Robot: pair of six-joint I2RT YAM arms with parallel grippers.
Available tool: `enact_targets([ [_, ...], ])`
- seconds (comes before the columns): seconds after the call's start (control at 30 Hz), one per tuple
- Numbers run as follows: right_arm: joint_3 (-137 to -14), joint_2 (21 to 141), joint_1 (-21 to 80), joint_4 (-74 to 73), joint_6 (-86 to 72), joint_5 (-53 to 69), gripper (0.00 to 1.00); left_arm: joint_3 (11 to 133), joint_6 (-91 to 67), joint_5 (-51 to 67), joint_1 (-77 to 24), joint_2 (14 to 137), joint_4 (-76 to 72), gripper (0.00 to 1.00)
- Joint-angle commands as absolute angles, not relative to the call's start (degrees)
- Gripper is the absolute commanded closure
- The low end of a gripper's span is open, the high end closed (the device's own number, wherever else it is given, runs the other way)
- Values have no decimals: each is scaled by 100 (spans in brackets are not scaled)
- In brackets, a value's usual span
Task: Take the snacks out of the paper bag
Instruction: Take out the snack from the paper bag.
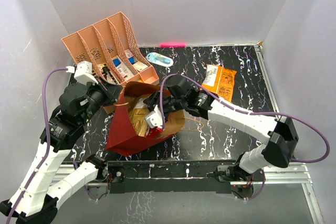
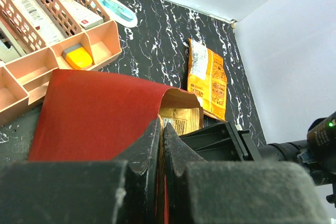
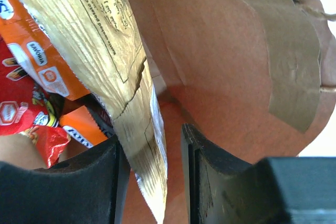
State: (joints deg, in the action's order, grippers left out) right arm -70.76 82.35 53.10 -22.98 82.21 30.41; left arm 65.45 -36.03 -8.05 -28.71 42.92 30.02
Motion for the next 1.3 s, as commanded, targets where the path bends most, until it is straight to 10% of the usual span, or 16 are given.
enact_targets([
  [0.0,-7595,8500,5418,-2112,8881,3115,58,6491,-3629,-741,-2874,4192,2855,100],
  [0.27,-8027,8832,5474,-2212,8896,3260,67,6543,-3621,-738,-2873,4201,2886,100],
  [0.43,-8258,8846,5474,-2395,8901,3341,92,6522,-3618,-747,-2875,4192,2875,100],
  [1.27,-10548,6889,5393,-2080,3626,899,92,6638,-3661,-1685,-2871,4259,3274,100],
])
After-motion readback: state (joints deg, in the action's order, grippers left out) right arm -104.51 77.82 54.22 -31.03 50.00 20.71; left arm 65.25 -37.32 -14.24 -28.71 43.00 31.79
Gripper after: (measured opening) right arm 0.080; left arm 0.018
